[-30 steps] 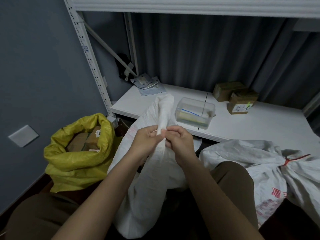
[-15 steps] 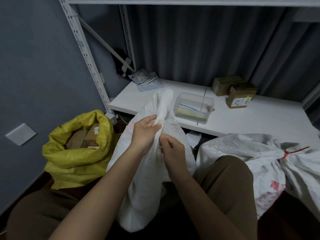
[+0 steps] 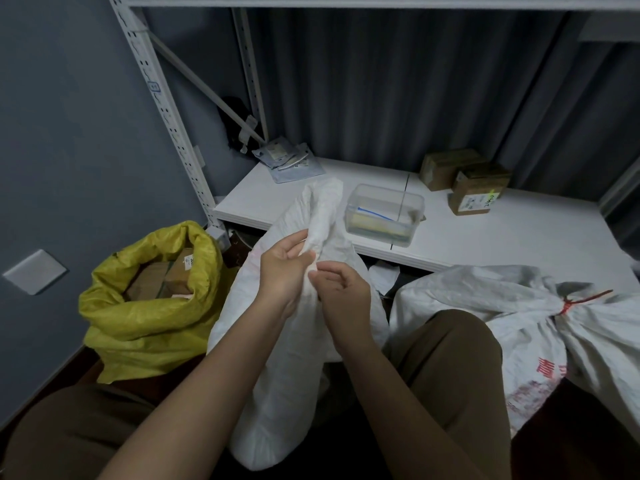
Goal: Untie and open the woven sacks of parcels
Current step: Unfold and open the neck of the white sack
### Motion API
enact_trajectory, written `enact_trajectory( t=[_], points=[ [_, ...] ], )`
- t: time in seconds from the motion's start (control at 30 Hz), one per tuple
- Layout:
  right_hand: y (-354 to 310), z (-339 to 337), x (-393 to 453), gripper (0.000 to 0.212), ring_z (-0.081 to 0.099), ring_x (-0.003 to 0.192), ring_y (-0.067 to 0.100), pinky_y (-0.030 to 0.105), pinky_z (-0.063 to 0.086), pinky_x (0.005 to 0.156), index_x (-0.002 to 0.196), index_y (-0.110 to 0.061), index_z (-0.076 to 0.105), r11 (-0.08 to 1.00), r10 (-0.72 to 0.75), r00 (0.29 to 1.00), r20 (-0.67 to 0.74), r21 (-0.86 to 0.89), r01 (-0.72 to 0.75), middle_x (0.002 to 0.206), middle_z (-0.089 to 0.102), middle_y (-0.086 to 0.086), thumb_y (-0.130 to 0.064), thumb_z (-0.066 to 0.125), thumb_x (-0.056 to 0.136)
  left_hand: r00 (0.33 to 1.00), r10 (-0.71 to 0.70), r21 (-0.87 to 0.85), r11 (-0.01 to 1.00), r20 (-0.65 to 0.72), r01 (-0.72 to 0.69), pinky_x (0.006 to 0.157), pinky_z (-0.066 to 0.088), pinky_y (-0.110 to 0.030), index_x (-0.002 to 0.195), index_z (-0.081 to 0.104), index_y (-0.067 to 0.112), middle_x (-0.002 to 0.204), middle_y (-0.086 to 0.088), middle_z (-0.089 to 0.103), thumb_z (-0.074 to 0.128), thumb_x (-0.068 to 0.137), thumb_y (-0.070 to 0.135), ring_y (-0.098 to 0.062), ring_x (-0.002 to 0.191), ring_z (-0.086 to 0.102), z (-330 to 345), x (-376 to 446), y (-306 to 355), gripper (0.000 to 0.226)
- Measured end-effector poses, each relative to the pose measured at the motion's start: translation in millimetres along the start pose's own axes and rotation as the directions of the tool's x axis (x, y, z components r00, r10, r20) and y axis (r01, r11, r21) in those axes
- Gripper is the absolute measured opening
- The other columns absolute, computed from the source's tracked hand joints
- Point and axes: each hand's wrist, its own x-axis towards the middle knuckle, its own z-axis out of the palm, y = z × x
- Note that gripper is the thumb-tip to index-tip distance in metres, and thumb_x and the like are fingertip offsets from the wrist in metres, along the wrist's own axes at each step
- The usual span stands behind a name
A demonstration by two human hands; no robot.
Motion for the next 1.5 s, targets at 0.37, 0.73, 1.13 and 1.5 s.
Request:
enact_trajectory(
  t=[0.37, 0.73, 1.13, 1.5],
  points=[
    [3, 0, -3, 0.02, 0.057, 0.076, 0.007, 0.02, 0.042, 0.074, 0.084, -0.01, 0.073, 0.852, -0.292, 0.947, 0.131, -0.414, 0.32, 0.078, 0.068, 0.0, -0.026, 0.062, 0.089, 0.991, -0.088, -0.168, 0.98, 0.099, 0.103, 0.086, 0.052, -0.032, 0.127, 0.053, 0.013, 0.116, -0.014, 0.065, 0.039, 0.099, 0.019, -0.023, 0.102, 0.065, -3, -4, 6, 0.031],
    [-1, -4, 35, 0.018, 0.054, 0.052, 0.008, 0.018, 0.049, 0.048, 0.074, -0.005, 0.058, 0.879, 0.35, 0.897, 0.271, 0.237, -0.415, 0.059, 0.054, 0.004, -0.001, 0.057, 0.091, 0.975, 0.097, 0.435, 0.883, 0.202, -0.177, 0.075, 0.049, -0.017, 0.089, 0.071, 0.023, 0.084, 0.01, 0.072, 0.056, 0.094, 0.021, -0.001, 0.083, 0.065, -37, -15, -12, 0.016],
    [-24, -18, 76, 0.041, 0.042, 0.123, 0.023, 0.038, 0.028, 0.107, 0.116, -0.016, 0.063, 0.064, -0.544, 0.461, 0.701, -0.513, 0.856, 0.125, 0.056, 0.008, -0.015, 0.059, 0.075, 0.928, -0.07, 0.705, 0.672, 0.366, -0.227, 0.055, 0.031, -0.028, 0.059, 0.061, 0.011, 0.055, 0.0, 0.049, 0.059, 0.079, -0.002, -0.013, 0.051, 0.042, -52, 36, 2, 0.024],
    [-16, 26, 156, 0.027, 0.053, 0.078, 0.023, 0.03, 0.035, 0.059, 0.06, -0.02, 0.051, 0.31, 0.169, 0.673, 0.72, -0.687, 0.657, 0.068, 0.055, -0.002, -0.021, 0.056, 0.087, 0.991, -0.081, 0.989, 0.118, 0.103, -0.093, 0.11, 0.029, -0.04, 0.15, 0.008, 0.011, 0.148, -0.012, 0.032, 0.052, 0.07, 0.076, -0.029, 0.136, 0.032, -48, 37, -49, 0.112]
  ],
)
